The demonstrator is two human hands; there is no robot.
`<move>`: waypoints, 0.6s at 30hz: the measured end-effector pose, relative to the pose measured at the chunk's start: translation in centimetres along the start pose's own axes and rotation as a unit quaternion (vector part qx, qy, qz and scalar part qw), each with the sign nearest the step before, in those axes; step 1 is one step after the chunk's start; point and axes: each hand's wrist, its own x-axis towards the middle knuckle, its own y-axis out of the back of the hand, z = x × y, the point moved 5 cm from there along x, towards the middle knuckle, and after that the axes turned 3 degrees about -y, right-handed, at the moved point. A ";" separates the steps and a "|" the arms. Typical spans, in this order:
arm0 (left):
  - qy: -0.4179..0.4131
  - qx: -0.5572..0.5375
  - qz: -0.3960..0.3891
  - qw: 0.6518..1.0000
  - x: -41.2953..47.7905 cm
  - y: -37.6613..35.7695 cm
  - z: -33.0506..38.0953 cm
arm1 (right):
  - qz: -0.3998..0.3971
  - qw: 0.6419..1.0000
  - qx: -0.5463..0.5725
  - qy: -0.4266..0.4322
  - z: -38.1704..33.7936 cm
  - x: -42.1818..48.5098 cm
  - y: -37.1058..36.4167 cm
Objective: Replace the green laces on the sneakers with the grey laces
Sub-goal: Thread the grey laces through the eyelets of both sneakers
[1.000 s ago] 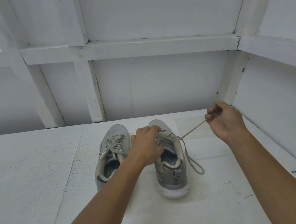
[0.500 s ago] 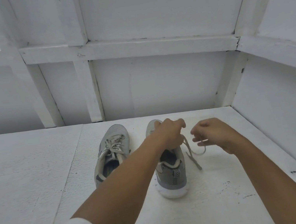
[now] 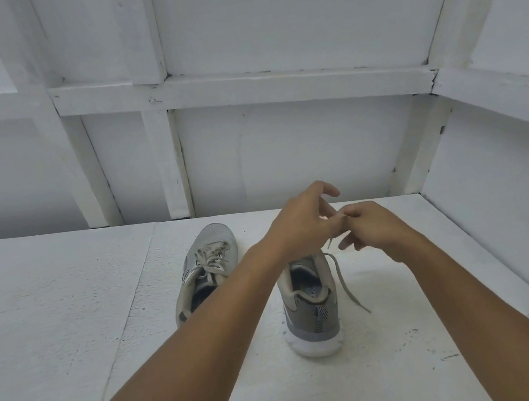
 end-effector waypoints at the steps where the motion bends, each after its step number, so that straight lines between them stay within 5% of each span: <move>1: -0.001 0.014 0.014 1.000 -0.6 -0.1 -0.3 | -0.018 0.999 0.043 -0.007 0.2 0.5 0.1; 8: 0.042 0.005 0.078 0.996 -5.2 -1.2 -2.8 | 0.001 0.900 0.436 -0.020 -1.2 2.1 0.2; 12: 0.110 -0.019 0.250 0.962 -7.0 -0.1 -6.0 | 0.048 0.960 0.276 0.010 -2.0 1.2 -0.2; 18: 0.192 0.001 0.241 0.951 -6.7 -1.6 -9.6 | 0.022 0.992 0.096 0.074 -2.4 -0.8 -4.5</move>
